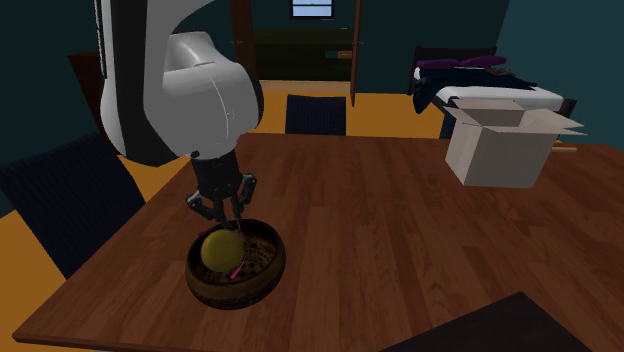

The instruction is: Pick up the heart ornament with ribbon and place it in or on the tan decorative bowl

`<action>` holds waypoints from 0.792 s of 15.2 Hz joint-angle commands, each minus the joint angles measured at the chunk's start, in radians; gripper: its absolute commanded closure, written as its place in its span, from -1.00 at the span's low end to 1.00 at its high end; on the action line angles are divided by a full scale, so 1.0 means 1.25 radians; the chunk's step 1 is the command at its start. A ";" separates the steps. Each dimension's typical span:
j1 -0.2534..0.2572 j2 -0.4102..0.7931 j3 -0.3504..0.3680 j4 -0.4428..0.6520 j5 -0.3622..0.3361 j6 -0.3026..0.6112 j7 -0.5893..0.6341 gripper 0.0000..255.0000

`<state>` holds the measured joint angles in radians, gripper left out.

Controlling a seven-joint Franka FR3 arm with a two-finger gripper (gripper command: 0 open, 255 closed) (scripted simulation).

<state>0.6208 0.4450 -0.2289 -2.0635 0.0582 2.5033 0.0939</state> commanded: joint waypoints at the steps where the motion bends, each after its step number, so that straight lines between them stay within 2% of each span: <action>1: 0.000 0.001 0.000 0.000 0.000 0.001 0.000 1.00; 5: 0.000 0.001 0.000 0.000 0.000 0.001 0.000 1.00; 6: 0.000 0.001 0.000 0.000 0.000 0.001 0.000 -1.00; 11: 0.000 0.001 0.000 0.000 0.000 0.001 0.000 -1.00; 12: 0.004 -0.020 -0.004 0.000 -0.006 -0.020 0.004 -1.00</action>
<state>0.6210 0.4368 -0.2308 -2.0606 0.0560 2.4931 0.0938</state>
